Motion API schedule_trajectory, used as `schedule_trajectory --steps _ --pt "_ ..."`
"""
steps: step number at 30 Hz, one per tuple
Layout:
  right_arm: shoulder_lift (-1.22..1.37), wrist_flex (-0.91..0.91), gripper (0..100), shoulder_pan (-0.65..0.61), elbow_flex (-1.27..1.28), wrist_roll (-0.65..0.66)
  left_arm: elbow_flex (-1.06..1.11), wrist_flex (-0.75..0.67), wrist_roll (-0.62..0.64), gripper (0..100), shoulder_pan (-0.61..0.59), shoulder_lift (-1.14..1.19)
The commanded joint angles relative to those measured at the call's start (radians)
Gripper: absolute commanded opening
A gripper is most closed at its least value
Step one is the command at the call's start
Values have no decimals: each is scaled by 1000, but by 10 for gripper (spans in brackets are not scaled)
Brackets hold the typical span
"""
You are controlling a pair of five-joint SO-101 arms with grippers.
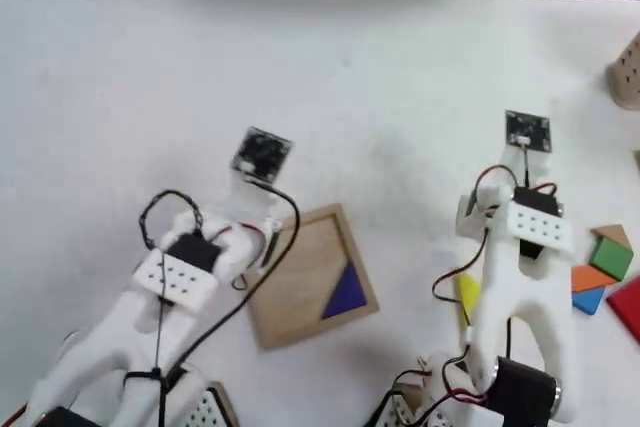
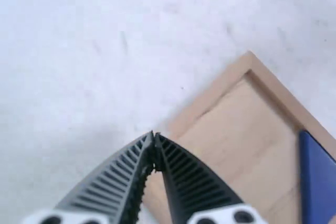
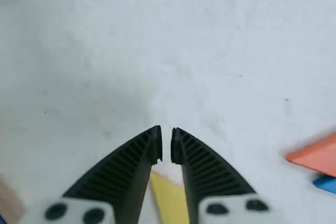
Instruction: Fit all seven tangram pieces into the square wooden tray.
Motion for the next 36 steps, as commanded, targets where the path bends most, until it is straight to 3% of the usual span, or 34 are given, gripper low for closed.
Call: schedule_trajectory --steps 1,8,15,22,29,36 --pt "-30 88 156 96 -133 109 -21 -38 28 28 -90 -27" --pt "68 104 159 306 -322 212 -74 -43 29 163 -140 61" --pt "378 113 159 418 -502 207 -74 -44 25 157 -145 67" --pt "591 278 161 533 -767 218 -66 -69 20 158 -139 74" --pt "687 446 162 582 -865 348 -31 -141 20 159 -140 74" --pt "702 449 196 591 -835 365 -29 -143 20 159 -142 74"
